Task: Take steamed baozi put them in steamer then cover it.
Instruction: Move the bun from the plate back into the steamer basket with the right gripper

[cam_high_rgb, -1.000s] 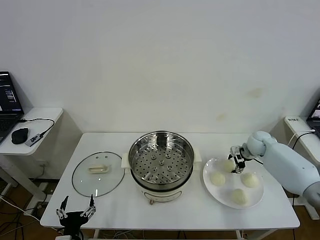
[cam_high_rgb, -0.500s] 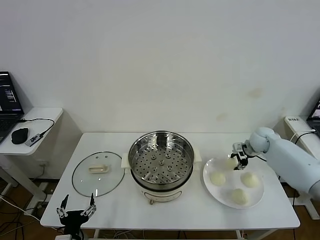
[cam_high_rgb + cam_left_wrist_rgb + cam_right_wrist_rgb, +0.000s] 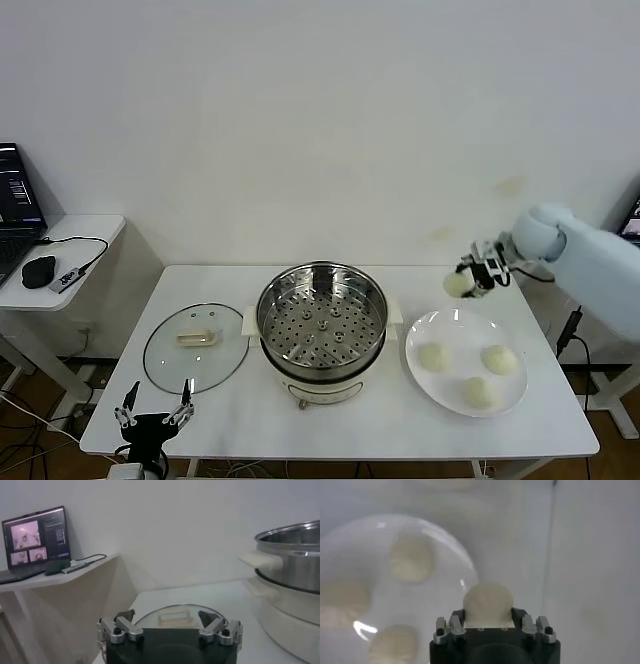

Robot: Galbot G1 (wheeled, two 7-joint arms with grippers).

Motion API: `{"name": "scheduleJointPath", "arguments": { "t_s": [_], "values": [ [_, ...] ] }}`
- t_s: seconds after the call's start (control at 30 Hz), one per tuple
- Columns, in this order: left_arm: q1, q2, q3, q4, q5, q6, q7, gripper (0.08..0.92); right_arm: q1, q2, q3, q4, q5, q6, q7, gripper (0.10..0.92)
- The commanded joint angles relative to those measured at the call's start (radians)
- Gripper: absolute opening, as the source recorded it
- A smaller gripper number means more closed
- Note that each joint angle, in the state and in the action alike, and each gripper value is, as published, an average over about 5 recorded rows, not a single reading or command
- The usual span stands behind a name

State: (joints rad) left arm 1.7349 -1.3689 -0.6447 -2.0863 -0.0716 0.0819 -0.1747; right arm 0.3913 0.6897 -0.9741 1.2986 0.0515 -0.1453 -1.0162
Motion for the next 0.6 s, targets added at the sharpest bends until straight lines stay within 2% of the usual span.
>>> {"name": "scheduleJointPath", "arguments": {
  "t_s": [0.03,0.33,0.6],
  "values": [
    [0.000,0.002,-0.001,0.000,-0.002,0.001,0.001,0.823,0.232,0.017,-0.155,0.094,0.135,-0.020,0.000,0.577],
    [-0.008,0.015,-0.022,0.004,-0.022,0.006,0.002,0.823,0.310,0.190,-0.260,0.150,0.243,-0.030,0.048,0.567],
    [-0.010,0.015,-0.042,-0.002,-0.030,0.011,0.005,0.823,0.253,0.355,-0.313,0.119,0.239,0.012,0.077,0.510]
  ]
}}
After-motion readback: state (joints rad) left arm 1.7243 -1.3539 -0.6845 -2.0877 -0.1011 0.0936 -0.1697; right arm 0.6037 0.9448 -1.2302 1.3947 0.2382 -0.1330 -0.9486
